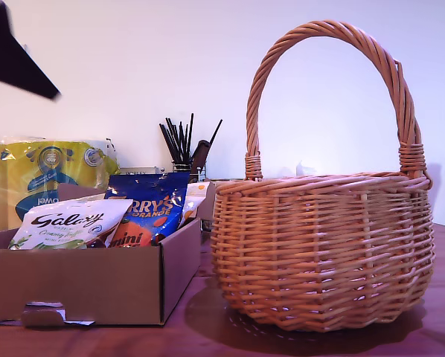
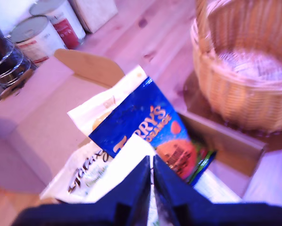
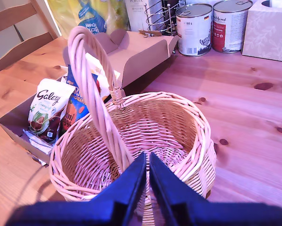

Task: Move the bags of Easter eggs from the cardboard box on the left into the woven basket on the right side.

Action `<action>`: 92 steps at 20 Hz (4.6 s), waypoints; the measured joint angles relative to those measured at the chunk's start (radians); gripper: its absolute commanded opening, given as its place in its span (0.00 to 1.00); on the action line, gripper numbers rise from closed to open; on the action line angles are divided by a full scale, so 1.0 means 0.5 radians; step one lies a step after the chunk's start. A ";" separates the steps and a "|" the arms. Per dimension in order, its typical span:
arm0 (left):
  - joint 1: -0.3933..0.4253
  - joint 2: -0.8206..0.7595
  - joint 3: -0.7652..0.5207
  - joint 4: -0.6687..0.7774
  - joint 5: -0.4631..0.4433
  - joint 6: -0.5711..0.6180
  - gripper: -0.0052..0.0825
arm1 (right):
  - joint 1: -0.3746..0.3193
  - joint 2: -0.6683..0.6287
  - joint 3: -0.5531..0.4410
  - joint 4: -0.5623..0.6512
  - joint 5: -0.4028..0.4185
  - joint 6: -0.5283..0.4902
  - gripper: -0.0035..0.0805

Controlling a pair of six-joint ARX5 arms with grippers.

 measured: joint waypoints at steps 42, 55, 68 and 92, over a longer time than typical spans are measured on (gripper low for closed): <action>-0.149 1.364 0.696 -0.923 -0.340 0.146 0.59 | 0.000 0.000 0.001 0.017 -0.001 0.000 0.03; -0.149 1.364 0.755 -1.065 -0.346 0.092 0.14 | 0.000 0.000 0.002 0.011 -0.001 0.000 0.03; -0.359 1.333 1.409 -1.515 0.447 -0.267 0.14 | 0.000 0.000 0.002 0.010 -0.001 0.000 0.03; -0.825 0.227 0.226 0.335 0.136 -1.201 0.10 | 0.000 0.000 0.002 -0.021 0.000 0.000 0.03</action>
